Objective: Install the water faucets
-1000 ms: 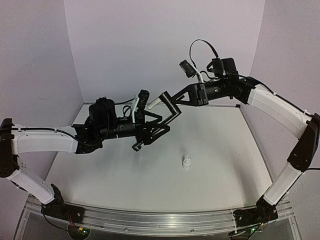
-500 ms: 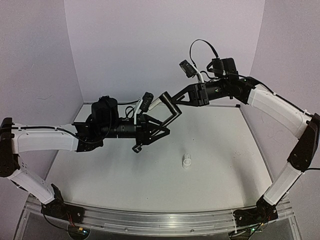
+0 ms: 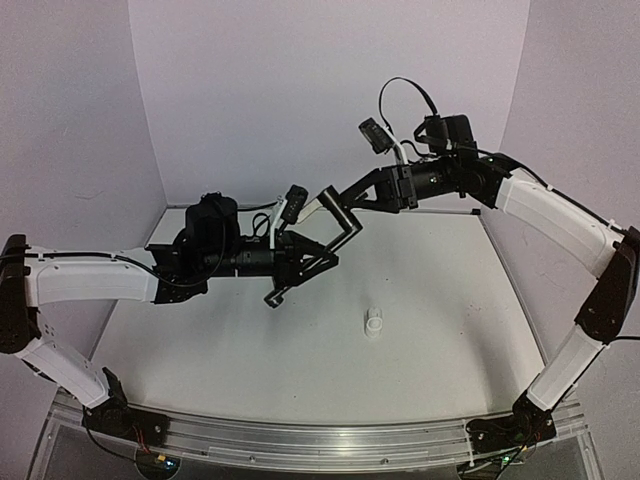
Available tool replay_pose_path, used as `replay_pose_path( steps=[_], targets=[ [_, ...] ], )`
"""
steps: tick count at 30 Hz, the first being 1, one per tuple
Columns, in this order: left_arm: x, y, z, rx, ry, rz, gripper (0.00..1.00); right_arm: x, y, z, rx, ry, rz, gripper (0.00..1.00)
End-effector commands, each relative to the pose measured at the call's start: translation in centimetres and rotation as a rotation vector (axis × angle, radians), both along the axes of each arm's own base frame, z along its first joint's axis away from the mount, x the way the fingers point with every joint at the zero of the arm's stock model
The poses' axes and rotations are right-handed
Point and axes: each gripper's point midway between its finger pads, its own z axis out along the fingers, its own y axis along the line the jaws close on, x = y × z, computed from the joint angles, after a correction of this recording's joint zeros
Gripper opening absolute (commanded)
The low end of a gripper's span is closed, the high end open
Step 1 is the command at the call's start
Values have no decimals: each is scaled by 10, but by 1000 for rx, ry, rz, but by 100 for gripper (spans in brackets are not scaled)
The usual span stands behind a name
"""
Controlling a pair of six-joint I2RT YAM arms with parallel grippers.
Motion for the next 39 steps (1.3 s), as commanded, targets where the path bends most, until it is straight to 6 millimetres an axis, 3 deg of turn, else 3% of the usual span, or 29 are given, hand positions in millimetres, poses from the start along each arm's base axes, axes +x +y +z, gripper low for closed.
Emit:
replay_pose_path(
  steps=[1, 4, 7, 9, 13, 17, 19, 22, 30, 39],
  targets=[
    [3, 16, 32, -72, -51, 84, 0, 9, -4, 19, 28, -99, -69, 76],
    [7, 26, 23, -46, -39, 139, 0, 26, -16, 16, 10, -102, -142, 97],
    [7, 34, 11, 4, -26, 161, 0, 51, -36, 10, -27, -123, -256, 98],
    [5, 39, 1, 45, -7, 168, 0, 64, -51, -4, -93, -189, -315, 98],
    [0, 51, -17, 101, 59, 191, 0, 61, -77, -62, -351, -364, -277, 98],
    [-1, 66, -31, 131, 128, 237, 0, 33, -94, -126, -581, -491, -91, 98],
    [-1, 71, -39, 157, 162, 258, 0, 21, -95, -152, -683, -557, -20, 96],
    [-2, 73, -50, 188, 208, 267, 0, 16, -94, -172, -781, -664, 56, 92],
    [-9, 81, -77, 250, 320, 271, 0, 27, -101, -216, -935, -917, 288, 92],
    [-8, 84, -84, 249, 371, 293, 0, 24, -90, -239, -860, -1204, 636, 85]
  ],
)
